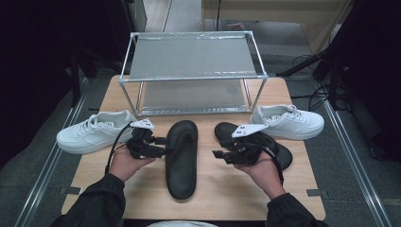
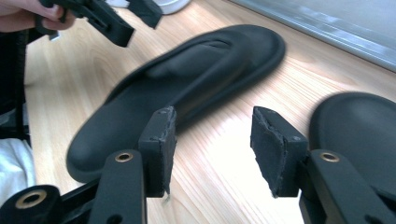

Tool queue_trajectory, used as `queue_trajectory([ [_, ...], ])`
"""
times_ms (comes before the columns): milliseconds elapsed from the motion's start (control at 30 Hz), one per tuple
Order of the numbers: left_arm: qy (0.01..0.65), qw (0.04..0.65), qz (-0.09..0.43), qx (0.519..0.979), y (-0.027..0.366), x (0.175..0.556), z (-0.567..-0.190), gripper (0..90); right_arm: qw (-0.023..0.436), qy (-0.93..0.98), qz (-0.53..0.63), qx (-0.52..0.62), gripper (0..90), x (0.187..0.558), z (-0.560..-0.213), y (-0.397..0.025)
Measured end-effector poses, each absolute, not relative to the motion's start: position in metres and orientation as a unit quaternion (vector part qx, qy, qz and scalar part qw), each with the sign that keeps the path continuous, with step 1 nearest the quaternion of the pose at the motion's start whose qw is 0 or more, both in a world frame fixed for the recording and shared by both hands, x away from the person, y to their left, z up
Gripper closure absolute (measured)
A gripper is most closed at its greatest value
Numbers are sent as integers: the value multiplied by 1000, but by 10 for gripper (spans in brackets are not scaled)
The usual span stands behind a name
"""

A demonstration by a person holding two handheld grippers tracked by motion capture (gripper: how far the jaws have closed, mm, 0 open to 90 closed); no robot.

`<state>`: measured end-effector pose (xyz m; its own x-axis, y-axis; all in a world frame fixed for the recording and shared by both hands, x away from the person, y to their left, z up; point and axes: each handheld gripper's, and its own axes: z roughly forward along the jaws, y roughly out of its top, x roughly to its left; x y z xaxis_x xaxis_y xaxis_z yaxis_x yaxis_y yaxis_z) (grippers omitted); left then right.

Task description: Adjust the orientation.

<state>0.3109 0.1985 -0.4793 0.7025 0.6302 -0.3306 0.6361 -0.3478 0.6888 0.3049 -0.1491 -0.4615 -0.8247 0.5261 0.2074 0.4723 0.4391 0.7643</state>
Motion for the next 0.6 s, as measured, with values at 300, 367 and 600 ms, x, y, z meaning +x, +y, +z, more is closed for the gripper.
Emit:
queue_trajectory([
  [300,386,426,1,818,198,310,-479,365,57,837,437,323,535,311,-461,-187],
  [367,385,426,0,819,198,310,-479,364,62,833,435,336,545,313,-462,-196],
  [600,380,424,2,822,197,309,-478,363,70,823,435,358,565,329,-468,-217],
])
